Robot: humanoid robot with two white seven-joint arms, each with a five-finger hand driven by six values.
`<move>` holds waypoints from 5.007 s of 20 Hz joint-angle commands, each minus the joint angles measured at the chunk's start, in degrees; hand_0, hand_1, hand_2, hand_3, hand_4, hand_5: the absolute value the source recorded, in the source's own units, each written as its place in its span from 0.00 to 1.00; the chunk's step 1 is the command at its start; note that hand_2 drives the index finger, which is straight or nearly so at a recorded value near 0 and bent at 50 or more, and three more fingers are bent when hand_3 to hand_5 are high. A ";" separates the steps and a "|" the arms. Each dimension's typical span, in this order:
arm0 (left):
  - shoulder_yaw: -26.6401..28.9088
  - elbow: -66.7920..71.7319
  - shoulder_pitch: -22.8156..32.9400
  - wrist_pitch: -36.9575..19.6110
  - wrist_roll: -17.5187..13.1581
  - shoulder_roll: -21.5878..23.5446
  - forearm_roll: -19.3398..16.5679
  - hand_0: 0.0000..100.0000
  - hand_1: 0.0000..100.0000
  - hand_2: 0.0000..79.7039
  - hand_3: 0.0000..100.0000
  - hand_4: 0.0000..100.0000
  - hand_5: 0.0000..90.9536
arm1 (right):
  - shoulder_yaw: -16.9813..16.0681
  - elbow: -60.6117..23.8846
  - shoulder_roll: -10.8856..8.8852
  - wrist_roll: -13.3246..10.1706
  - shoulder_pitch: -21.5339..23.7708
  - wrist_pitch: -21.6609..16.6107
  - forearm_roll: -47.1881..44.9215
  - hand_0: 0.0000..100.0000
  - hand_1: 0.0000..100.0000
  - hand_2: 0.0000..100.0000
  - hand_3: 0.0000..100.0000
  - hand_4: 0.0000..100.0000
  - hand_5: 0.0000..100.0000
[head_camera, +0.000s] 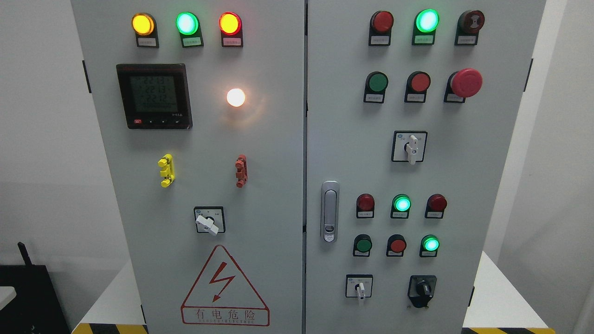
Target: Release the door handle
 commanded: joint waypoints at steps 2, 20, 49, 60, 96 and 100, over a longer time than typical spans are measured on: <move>0.09 0.53 -0.18 -0.04 0.01 0.00 0.00 0.12 0.39 0.00 0.00 0.00 0.00 | 0.00 0.03 -0.55 0.29 0.09 0.00 0.09 0.41 0.00 0.00 0.00 0.00 0.00; 0.09 0.53 -0.18 -0.04 0.01 0.00 0.00 0.12 0.39 0.00 0.00 0.00 0.00 | 0.00 0.03 -0.55 0.29 0.18 -0.17 0.79 0.42 0.00 0.00 0.00 0.00 0.00; 0.09 0.53 -0.18 -0.04 0.01 0.00 0.00 0.12 0.39 0.00 0.00 0.00 0.00 | -1.50 -0.06 -0.55 0.20 1.58 -2.02 5.89 0.45 0.00 0.00 0.05 0.05 0.08; 0.09 0.53 -0.18 -0.04 0.01 0.00 0.00 0.12 0.39 0.00 0.00 0.00 0.00 | -1.67 1.17 -0.46 0.20 1.32 -4.82 10.98 0.46 0.00 0.00 0.11 0.12 0.12; 0.09 0.53 -0.18 -0.04 0.01 0.00 0.00 0.12 0.39 0.00 0.00 0.00 0.00 | -2.02 7.14 6.04 -7.53 -4.74 -7.47 44.65 0.43 0.20 0.00 0.63 0.54 0.61; 0.09 0.53 -0.18 -0.04 0.01 0.00 0.00 0.12 0.39 0.00 0.00 0.00 0.00 | -3.25 8.29 6.13 -8.67 -5.89 -7.29 50.00 0.42 0.20 0.00 0.62 0.52 0.59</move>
